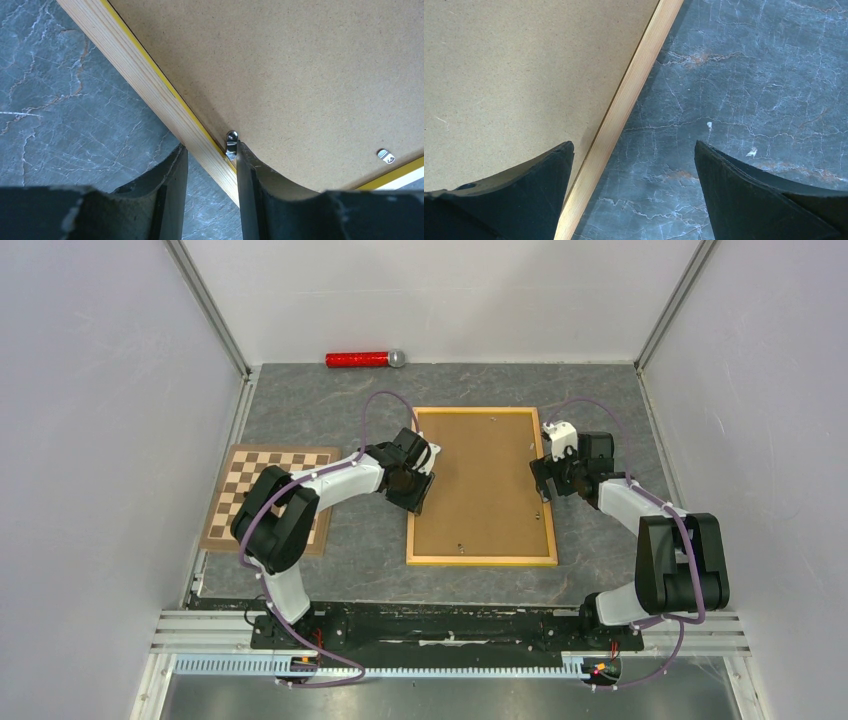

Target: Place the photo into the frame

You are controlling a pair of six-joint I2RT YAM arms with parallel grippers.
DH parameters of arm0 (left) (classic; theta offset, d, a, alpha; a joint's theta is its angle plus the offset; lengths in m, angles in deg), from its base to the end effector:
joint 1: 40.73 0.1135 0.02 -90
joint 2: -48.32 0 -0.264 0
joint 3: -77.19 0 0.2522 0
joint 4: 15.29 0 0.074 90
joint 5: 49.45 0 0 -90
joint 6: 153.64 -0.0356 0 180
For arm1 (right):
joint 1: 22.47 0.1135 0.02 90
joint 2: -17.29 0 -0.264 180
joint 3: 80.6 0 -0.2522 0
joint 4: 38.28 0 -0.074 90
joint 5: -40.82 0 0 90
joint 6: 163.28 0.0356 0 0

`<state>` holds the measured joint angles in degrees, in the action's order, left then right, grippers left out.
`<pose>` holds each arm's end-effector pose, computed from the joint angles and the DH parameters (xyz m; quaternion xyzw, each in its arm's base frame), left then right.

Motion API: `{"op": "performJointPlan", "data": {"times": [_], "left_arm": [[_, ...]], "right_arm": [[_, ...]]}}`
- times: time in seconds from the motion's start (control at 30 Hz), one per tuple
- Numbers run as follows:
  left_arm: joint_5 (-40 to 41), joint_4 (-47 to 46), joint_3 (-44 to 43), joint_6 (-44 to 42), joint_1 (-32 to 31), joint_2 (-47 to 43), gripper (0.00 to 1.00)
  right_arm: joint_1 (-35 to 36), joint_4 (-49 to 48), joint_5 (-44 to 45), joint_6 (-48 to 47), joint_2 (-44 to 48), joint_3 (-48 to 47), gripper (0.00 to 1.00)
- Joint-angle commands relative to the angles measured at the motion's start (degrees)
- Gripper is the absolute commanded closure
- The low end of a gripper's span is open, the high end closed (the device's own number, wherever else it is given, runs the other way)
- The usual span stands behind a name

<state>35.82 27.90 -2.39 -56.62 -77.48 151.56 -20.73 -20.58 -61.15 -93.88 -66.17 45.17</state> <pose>0.2823 -0.2145 0.1686 0.2591 0.9439 -0.1122 0.1710 0.2840 0.0160 0.1731 -0.2168 0.9002 0.0359 0.3760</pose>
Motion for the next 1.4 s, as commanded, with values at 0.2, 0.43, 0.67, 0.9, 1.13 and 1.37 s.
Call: {"op": "performJointPlan", "data": {"times": [0.2,0.43,0.67,0.9,1.13,1.37], "left_arm": [[1.88,1.16,-0.05,-6.94,-0.42,-0.62,0.76],[3.59,0.57,0.61,-10.01,-1.12,-0.50,0.83],[4.51,0.20,0.61,-11.30,-2.08,-0.32,0.97],[6.25,0.14,0.26,-12.82,-2.80,-0.39,0.98],[5.70,0.11,-0.09,-14.31,-2.81,-1.08,0.98],[5.70,1.69,-1.82,-14.34,-2.80,-0.46,0.86]], "right_arm": [[-0.27,-1.49,-1.04,0.30,-0.29,-0.05,0.06],[-0.42,-1.58,-0.89,0.04,-0.75,-0.05,0.06],[-0.51,-1.57,-0.82,-0.31,-1.14,-0.14,0.07],[-0.70,-1.63,-0.38,-1.14,-1.94,-0.57,0.07],[-1.03,-1.23,-0.60,-1.72,-3.25,-1.41,0.09],[-1.12,-0.47,-2.00,-1.21,-4.44,-2.95,0.10]]}}
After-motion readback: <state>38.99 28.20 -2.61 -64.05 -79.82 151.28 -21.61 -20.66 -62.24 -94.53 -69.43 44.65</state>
